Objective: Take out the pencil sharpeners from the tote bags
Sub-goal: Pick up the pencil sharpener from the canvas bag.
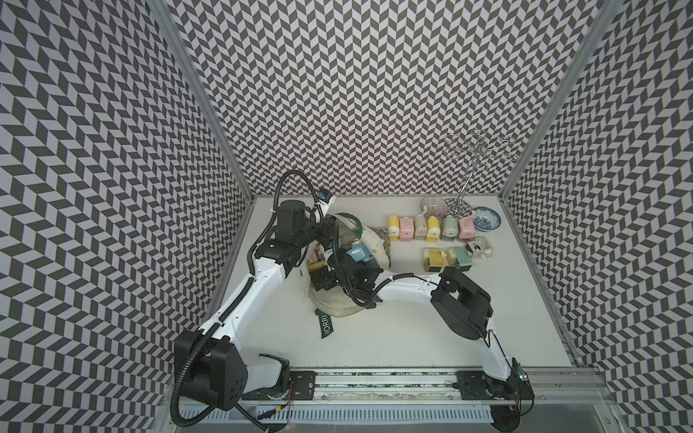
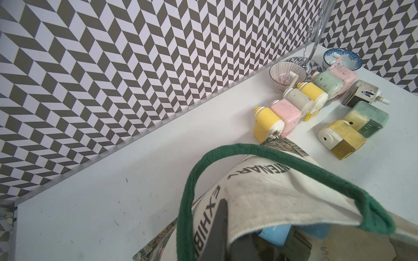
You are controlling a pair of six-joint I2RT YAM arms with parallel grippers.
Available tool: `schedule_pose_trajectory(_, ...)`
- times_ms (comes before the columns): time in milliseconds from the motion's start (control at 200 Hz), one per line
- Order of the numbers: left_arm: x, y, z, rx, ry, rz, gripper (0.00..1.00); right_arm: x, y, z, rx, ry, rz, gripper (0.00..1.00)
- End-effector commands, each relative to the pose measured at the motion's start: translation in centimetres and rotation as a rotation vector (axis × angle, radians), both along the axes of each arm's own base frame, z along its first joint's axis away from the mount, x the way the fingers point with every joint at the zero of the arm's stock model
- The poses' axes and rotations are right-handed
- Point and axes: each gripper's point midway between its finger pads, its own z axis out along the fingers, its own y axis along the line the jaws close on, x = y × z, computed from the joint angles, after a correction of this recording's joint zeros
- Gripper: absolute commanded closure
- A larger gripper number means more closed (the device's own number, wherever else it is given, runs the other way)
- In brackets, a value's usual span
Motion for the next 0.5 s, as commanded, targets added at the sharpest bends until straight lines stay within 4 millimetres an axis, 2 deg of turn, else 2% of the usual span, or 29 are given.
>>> schedule_pose_trajectory(0, 0.2, 0.6, 4.7, -0.045, -0.141, 0.016, 1.00, 1.0, -5.0, -1.9, -0.240, -0.067, -0.116, 0.06)
schedule_pose_trajectory(75, 0.2, 0.6, 4.7, -0.046, -0.142, 0.017, 1.00, 1.4, -6.1, -1.1, -0.243, -0.087, -0.133, 0.06)
schedule_pose_trajectory(235, 0.3, 0.6, 4.6, -0.044, -0.140, 0.018, 1.00, 1.5, -6.9, 0.9, -0.206, -0.098, -0.130, 0.06)
schedule_pose_trajectory(325, 0.3, 0.6, 4.5, -0.044, -0.138, 0.019, 1.00, 1.3, -7.4, 1.2, -0.214, -0.094, -0.126, 0.06)
schedule_pose_trajectory(496, 0.3, 0.6, 4.6, -0.045, -0.138, 0.017, 1.00, -1.6, -5.3, 3.1, -0.084, -0.046, 0.079, 0.06)
